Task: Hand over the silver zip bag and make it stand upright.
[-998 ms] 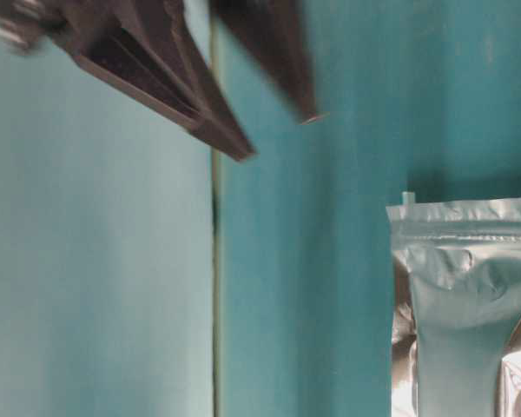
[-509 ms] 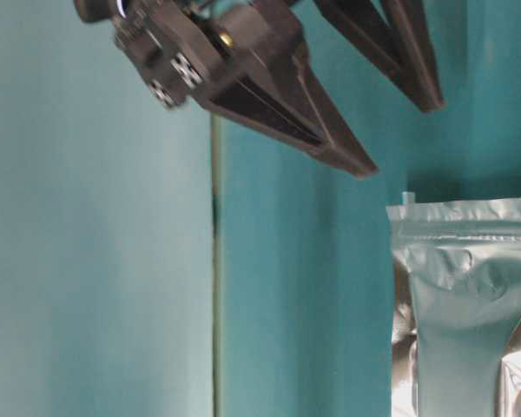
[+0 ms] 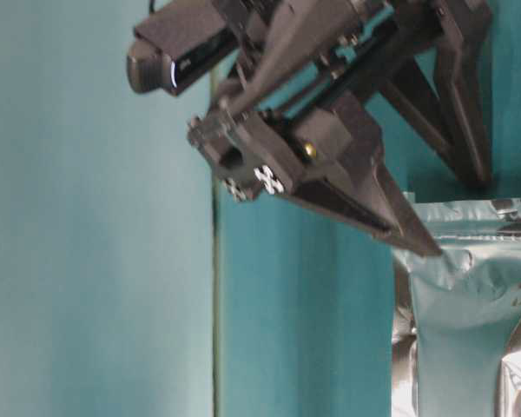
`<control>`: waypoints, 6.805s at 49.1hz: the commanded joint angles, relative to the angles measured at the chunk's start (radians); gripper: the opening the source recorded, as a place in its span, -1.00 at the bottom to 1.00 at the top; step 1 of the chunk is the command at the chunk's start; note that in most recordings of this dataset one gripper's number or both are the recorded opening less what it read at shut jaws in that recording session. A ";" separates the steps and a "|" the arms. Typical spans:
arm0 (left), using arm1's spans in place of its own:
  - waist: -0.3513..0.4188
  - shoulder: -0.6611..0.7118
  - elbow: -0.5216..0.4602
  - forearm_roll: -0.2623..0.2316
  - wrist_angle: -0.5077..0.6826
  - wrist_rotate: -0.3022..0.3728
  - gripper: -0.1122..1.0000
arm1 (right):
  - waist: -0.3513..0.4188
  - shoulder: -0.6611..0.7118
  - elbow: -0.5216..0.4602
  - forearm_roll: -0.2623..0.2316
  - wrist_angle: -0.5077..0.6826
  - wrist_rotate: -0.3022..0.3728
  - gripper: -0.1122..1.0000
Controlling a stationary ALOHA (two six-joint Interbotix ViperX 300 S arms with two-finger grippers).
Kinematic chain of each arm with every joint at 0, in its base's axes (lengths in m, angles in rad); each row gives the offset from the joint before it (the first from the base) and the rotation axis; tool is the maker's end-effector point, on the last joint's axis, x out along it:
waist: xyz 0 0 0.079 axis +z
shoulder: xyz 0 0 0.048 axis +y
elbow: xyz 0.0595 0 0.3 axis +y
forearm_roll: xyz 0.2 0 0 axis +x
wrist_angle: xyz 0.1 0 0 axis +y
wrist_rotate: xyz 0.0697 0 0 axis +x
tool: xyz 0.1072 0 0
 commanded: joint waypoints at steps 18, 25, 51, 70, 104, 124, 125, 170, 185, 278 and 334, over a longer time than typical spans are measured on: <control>0.002 0.006 -0.021 0.002 -0.005 0.002 -0.81 | -0.006 0.066 -0.060 0.000 -0.034 0.011 0.79; 0.002 0.006 -0.021 0.002 -0.006 0.002 -0.81 | -0.006 0.084 -0.074 0.002 -0.041 0.009 0.78; 0.002 0.003 -0.021 0.002 -0.005 0.002 -0.81 | -0.026 0.060 -0.063 -0.005 -0.028 -0.021 -0.67; 0.002 0.002 -0.021 0.002 -0.005 0.000 -0.81 | -0.106 -0.103 -0.095 -0.037 0.189 -0.311 -0.77; 0.000 -0.029 -0.023 0.002 0.038 -0.002 -0.81 | -0.282 -0.239 -0.454 -0.141 1.117 -0.888 -0.77; -0.009 -0.071 -0.021 0.002 0.103 -0.002 -0.81 | -0.284 -0.212 -0.624 -0.407 1.451 -0.891 -0.77; -0.009 -0.071 -0.021 0.002 0.104 -0.002 -0.81 | -0.282 -0.207 -0.630 -0.413 1.460 -0.891 -0.77; -0.009 -0.069 -0.018 0.002 0.104 -0.003 -0.81 | -0.252 -0.098 -0.742 -0.687 1.631 -0.989 -0.77; -0.008 -0.066 -0.017 0.002 0.104 -0.003 -0.81 | -0.239 -0.083 -0.746 -0.687 1.632 -1.015 -0.77; 0.049 0.775 0.025 0.002 -0.548 -0.126 0.83 | -0.233 -0.063 -0.736 -0.690 1.578 -1.039 -0.77; 0.055 1.253 -0.373 0.002 -0.612 -0.127 0.82 | -0.236 -0.063 -0.710 -0.690 1.554 -1.032 -0.77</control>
